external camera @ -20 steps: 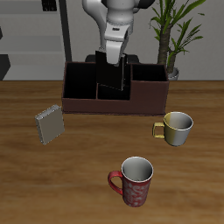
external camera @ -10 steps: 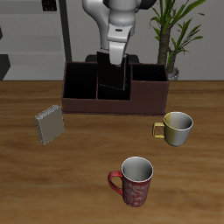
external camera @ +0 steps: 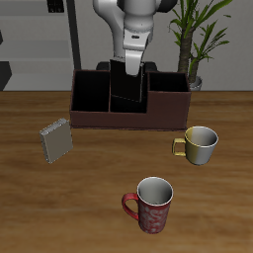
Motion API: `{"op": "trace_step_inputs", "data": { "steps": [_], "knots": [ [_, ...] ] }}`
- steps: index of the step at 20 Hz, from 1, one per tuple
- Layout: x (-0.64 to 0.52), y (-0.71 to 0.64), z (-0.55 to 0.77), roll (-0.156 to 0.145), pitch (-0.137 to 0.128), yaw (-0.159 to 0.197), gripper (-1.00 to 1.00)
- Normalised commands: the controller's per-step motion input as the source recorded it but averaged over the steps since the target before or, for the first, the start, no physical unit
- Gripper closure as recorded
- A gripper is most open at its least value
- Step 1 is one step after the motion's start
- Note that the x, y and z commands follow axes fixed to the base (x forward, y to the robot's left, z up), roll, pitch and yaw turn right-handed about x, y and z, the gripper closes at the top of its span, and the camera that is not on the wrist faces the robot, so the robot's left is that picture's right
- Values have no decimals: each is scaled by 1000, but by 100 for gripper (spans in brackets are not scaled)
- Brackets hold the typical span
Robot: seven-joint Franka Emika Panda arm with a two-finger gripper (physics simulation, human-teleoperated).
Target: Place the black book into the back desk caddy's front compartment
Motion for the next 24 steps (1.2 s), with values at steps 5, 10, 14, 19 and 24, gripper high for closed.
{"op": "trace_step_inputs", "data": {
  "steps": [5, 10, 14, 19, 24],
  "knots": [
    [-121, 124, -88, 21, 19, 11, 100],
    [-102, 124, -149, 20, 35, 1, 100],
    [-70, 66, -162, 10, 61, -28, 100],
    [-82, 1, -87, 8, 10, 11, 100],
    [-92, 5, -37, 7, 17, -11, 100]
  ]
}}
